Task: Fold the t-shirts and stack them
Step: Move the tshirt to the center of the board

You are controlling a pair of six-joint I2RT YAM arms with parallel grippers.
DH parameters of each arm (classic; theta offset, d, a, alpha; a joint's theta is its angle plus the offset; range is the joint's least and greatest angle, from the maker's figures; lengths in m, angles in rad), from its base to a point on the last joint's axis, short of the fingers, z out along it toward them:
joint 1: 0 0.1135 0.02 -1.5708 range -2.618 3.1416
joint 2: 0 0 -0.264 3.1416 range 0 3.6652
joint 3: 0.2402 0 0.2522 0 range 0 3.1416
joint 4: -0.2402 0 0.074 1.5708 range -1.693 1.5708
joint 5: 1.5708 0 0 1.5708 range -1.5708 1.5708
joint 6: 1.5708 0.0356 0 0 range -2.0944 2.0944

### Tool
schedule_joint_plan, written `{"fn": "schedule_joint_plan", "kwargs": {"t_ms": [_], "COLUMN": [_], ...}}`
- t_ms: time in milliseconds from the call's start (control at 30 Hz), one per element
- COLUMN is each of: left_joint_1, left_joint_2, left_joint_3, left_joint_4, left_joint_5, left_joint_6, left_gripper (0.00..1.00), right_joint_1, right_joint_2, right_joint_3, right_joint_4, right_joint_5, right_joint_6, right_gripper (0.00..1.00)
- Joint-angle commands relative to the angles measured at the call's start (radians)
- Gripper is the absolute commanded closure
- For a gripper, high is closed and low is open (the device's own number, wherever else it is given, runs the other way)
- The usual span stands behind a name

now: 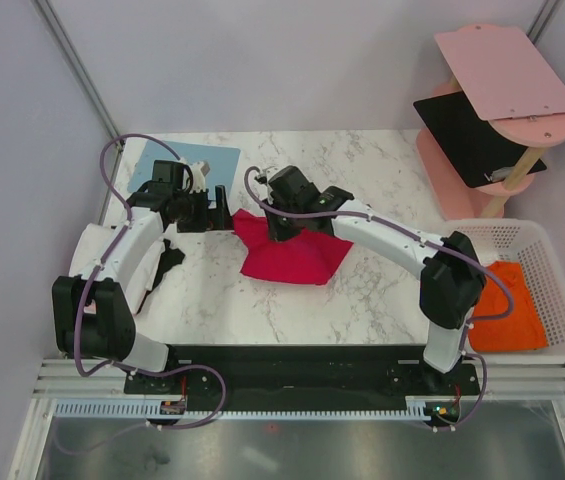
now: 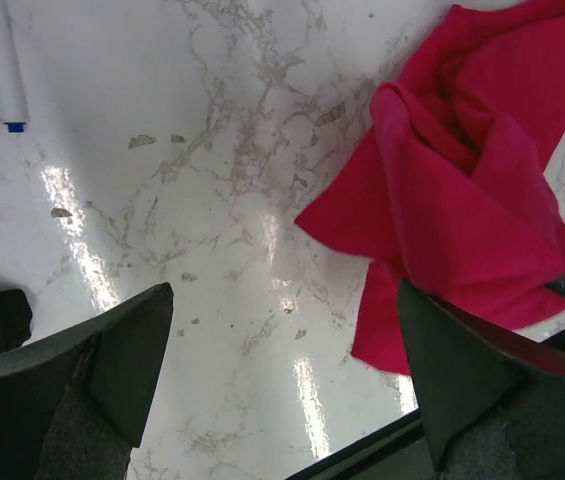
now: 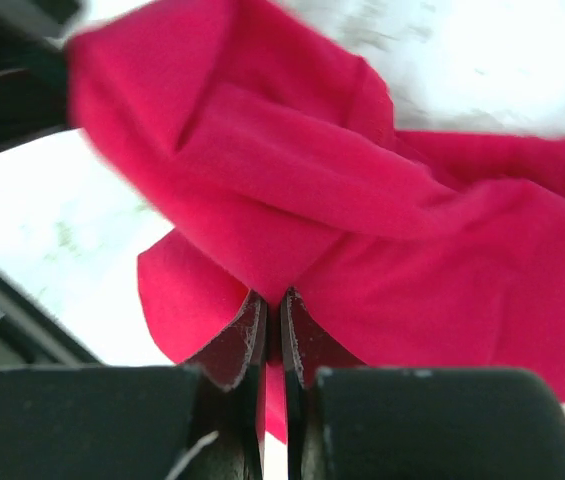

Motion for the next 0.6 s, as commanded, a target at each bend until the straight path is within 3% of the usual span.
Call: {"fn": "schedule_joint_plan", "kwargs": {"t_ms": [0,167,267,400,467,500,533,567], "left_joint_1": [0.006,0.011,0.011,0.011,0.011,0.011,0.011,0.011], "left_joint_2": [-0.025,-0.019,-0.01,-0.004,-0.004,-0.005,-0.004,0.004], "left_joint_3": [0.01,0.012,0.015,0.015,0.009,0.009,0.007,0.01], "left_joint_4": [-0.018,-0.021,-0.023,-0.023,-0.021,-0.023,-0.021,-0.021], "left_joint_5": [-0.116,-0.121,-0.105,-0.082,-0.069,-0.062,-0.056,-0.046], "left_joint_6": [-0.021,-0.027,-0.024,-0.021,-0.02,-0.021,-0.021,-0.021], "left_gripper": [0.0,0.0,0.0,0.0,0.0,0.0,0.0,0.0], "right_joint_1": [0.014,-0.119,-0.297,-0.517,-0.555,-0.562,-0.562,-0.562], "right_joint_2": [-0.129,-0.27,-0.29,-0.272,-0.253,-0.246,-0.245,-0.256], "right_joint_3": [0.036,-0.16,-0.289,-0.403,-0.398,-0.376,-0.365,-0.362], "right_joint_4": [0.148,0.287,0.347,0.312,0.245,0.165,0.134,0.119], "right_joint_5": [-0.102,-0.153,-0.267,-0.202,-0.093,0.047,0.114,0.162], "right_joint_6": [-0.056,0.01,0.033,0.006,0.004,0.0,-0.008,-0.007], "right_gripper": [1.0,1.0,1.0,0.97,0.64,0.5,0.23,0.12]}}
